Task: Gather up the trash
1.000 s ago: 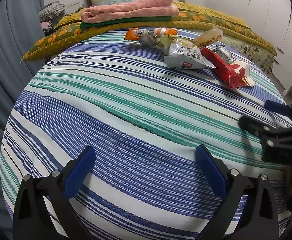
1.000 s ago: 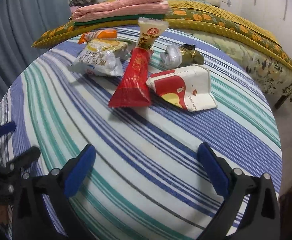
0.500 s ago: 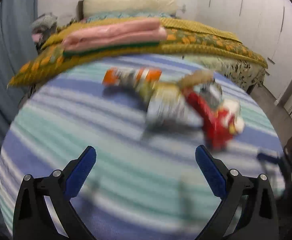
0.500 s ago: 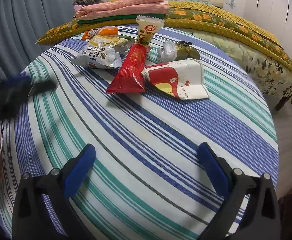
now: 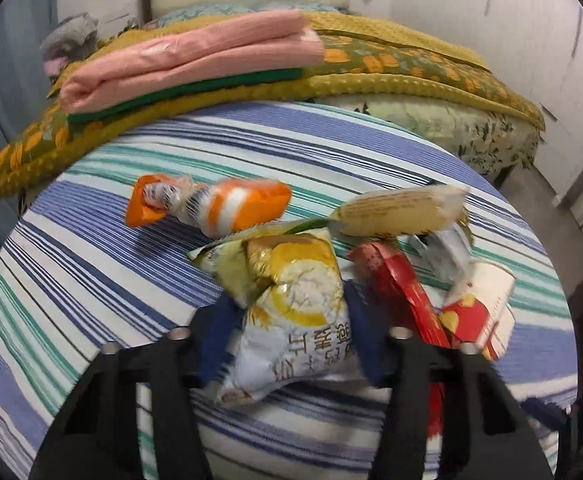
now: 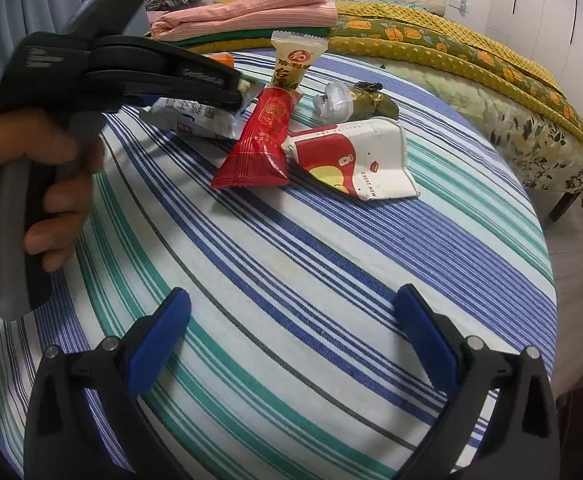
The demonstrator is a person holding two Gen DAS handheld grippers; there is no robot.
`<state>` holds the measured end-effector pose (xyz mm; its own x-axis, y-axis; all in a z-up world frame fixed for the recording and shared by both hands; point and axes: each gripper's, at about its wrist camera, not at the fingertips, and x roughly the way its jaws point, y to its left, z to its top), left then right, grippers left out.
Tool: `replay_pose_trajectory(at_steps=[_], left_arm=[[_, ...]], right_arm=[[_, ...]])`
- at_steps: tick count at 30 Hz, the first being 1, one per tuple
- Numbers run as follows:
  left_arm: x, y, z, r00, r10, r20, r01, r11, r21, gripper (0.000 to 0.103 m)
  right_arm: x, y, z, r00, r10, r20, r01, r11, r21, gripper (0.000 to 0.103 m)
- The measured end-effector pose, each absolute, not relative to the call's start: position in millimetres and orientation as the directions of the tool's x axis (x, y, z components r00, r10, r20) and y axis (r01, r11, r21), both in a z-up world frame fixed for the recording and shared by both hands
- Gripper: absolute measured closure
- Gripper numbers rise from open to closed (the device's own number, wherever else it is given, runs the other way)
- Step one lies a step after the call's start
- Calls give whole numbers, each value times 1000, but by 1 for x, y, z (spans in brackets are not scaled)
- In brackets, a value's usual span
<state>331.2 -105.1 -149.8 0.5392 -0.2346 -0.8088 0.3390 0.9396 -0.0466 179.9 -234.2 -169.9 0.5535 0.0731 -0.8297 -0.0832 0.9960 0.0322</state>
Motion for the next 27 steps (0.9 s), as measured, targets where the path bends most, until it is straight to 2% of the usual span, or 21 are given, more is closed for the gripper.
replay_pose_trajectory(at_steps=[8,11,13,15,23,27], left_arm=[[264,-40,-133,453,-304,-838,414,904,-104,57],[237,-13,-135,429,-326,-842,426,895,-130,55],[226,-2,-139,436,-325,-840,417,899,-131,45],[217,3,-146,452,-328,-829,414,901,-130,25],[217,4,-166,486,-287,-825,380,920,-96,14],[214,-3,-171,518,-234,-823,397,918,-11,10]], right_arm=[[180,-234,-170,553,73,-830,-83,996,32,4],[180,-234,-170,553,73,-830,-83,996,32,5],[181,-234,-170,553,73,-830,-83,996,32,5],[181,-234,-170,553,73,-830,-84,996,32,5],[181,-235,-170,553,73,-830,-84,996,32,4],[181,-235,-170,553,73,-830,-84,996,32,4]])
